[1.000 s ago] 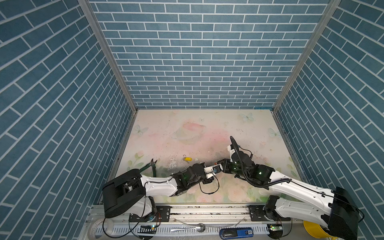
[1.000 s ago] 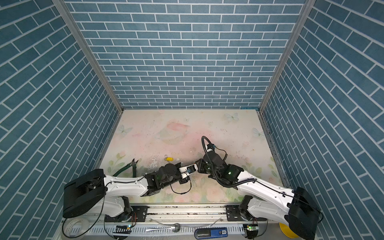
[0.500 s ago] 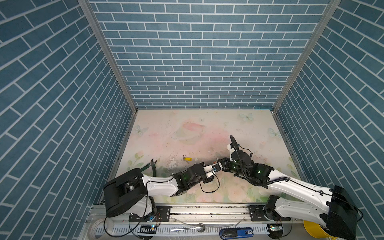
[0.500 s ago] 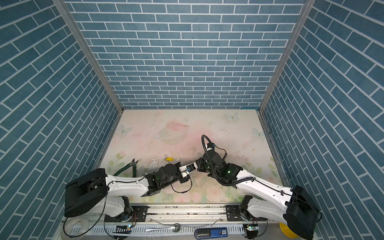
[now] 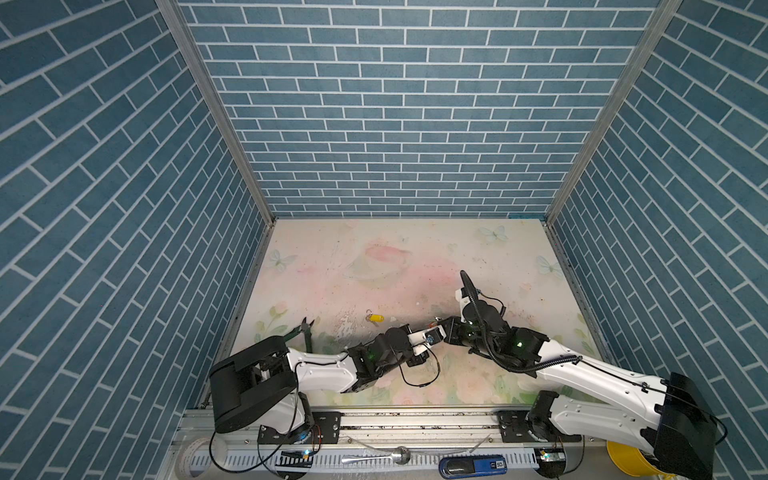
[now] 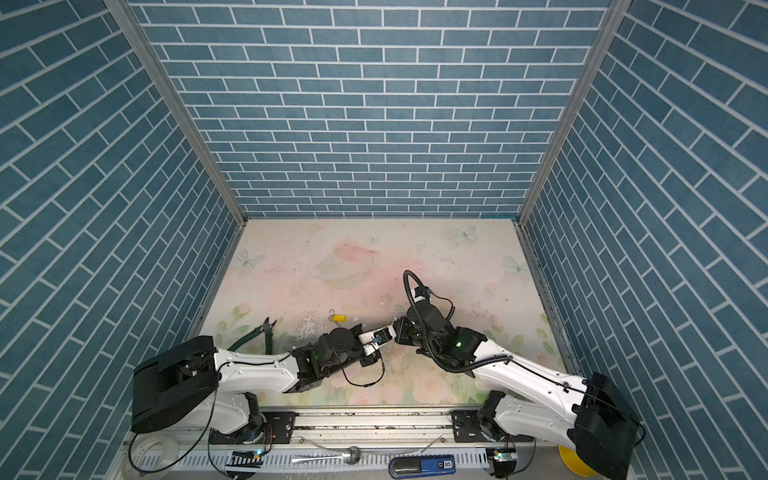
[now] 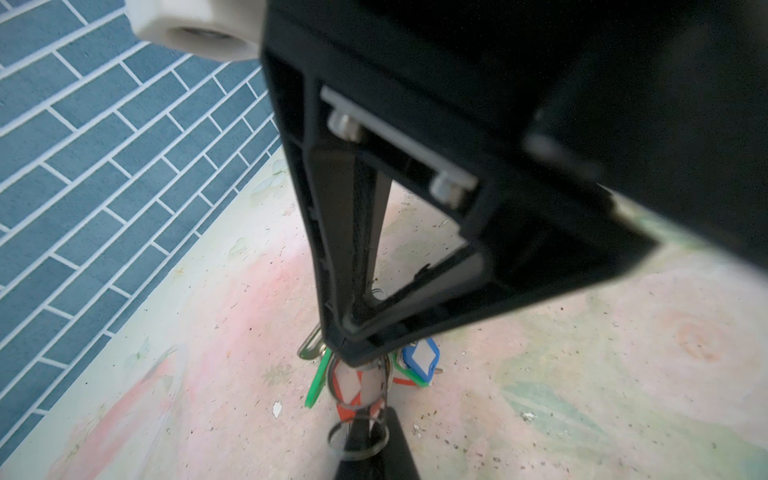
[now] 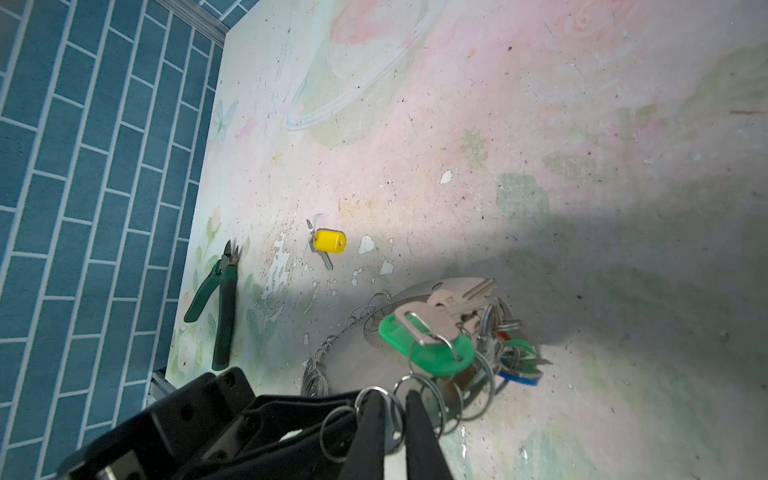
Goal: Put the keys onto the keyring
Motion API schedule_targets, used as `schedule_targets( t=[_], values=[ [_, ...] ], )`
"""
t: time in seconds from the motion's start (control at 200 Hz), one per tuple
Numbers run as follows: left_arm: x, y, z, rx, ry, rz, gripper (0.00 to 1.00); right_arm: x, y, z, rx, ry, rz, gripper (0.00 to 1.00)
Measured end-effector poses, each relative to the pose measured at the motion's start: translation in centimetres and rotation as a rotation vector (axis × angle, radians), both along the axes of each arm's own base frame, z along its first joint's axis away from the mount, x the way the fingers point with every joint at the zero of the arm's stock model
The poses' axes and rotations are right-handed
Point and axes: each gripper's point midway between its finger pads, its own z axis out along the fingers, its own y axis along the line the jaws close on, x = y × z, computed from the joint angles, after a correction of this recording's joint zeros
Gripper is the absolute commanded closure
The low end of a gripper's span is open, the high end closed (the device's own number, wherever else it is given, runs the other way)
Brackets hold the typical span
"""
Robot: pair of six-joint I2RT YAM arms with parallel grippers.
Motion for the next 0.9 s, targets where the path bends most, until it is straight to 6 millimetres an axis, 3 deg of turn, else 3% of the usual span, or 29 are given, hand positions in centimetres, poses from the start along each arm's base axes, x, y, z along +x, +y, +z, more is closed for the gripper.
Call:
schedule_targets(
  t=[0.555, 0.74, 0.9],
  values=[
    [-0.2, -0.2, 0.0, -0.004, -0.001, -0.009, 1.00, -0.3, -0.2, 0.6, 0.019, -0.029, 0.022, 0.88],
    [-0.1, -0.5, 0.3, -0.015, 0.000, -0.009, 1.00, -1.9, 1.3, 2.2, 0.086, -0.048, 0.118, 0.89],
    [-0.1, -0.6, 0.3, -0.014, 0.000, -0.009, 1.00, -2.1, 1.4, 2.1, 0.088, -0.041, 0.132, 0.88]
  ],
)
